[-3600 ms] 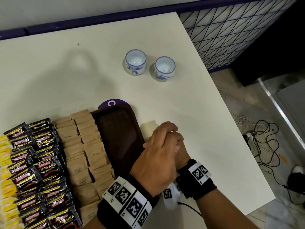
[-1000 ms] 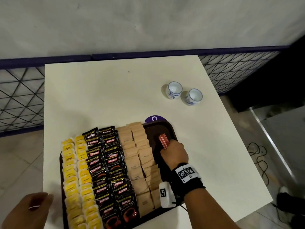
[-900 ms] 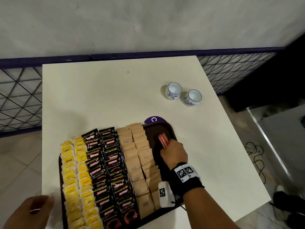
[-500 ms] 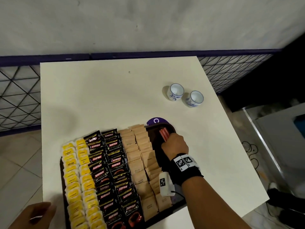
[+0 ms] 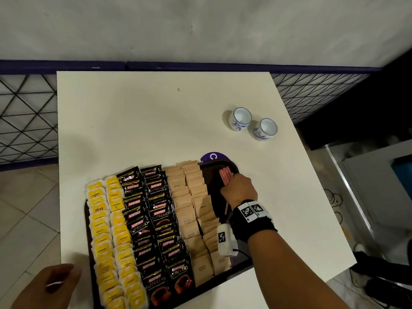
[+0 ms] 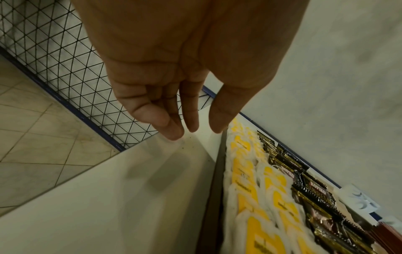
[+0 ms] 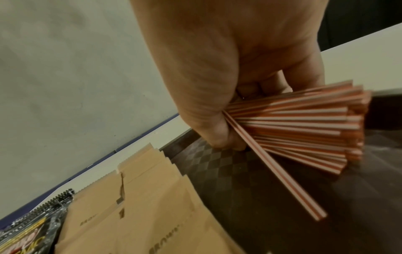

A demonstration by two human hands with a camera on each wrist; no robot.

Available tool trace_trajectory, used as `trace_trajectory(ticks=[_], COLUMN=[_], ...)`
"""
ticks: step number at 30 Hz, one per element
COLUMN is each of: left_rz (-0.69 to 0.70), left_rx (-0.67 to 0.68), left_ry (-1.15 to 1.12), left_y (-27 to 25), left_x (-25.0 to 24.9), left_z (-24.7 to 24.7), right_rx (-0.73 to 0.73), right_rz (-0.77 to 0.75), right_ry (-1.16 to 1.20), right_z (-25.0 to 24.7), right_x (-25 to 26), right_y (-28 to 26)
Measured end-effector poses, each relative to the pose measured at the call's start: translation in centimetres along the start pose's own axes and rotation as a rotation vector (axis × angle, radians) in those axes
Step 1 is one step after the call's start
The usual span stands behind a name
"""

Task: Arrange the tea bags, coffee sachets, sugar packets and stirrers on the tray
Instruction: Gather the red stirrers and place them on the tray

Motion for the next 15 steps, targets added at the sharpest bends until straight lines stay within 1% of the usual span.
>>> trace_trajectory(ticks=[6, 15], left_rz=[-0.094, -0.113], left_rx=[0.025, 0.058], left_ry=[0.060, 0.046], left_y=[-0.1, -0.3], left_x=[0.9, 1.2], left_z=[-0.1, -0.4], right_rx=[-0.011, -0.053], right_rz=[-0.052, -0.081], right_ry=[-0.021, -0.008], right_z=[0.0, 0.7], right_x=[0.1, -0.8], right_y=[0.0, -0.4])
Point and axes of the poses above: each hand's wrist, its own y-axis towards the middle knuckle, its own z-axis out of the palm, x = y × z, the point moved 6 cm from there along y, towards the middle knuckle, and after that the axes turned 7 degrees about z, right-handed, at the moved point
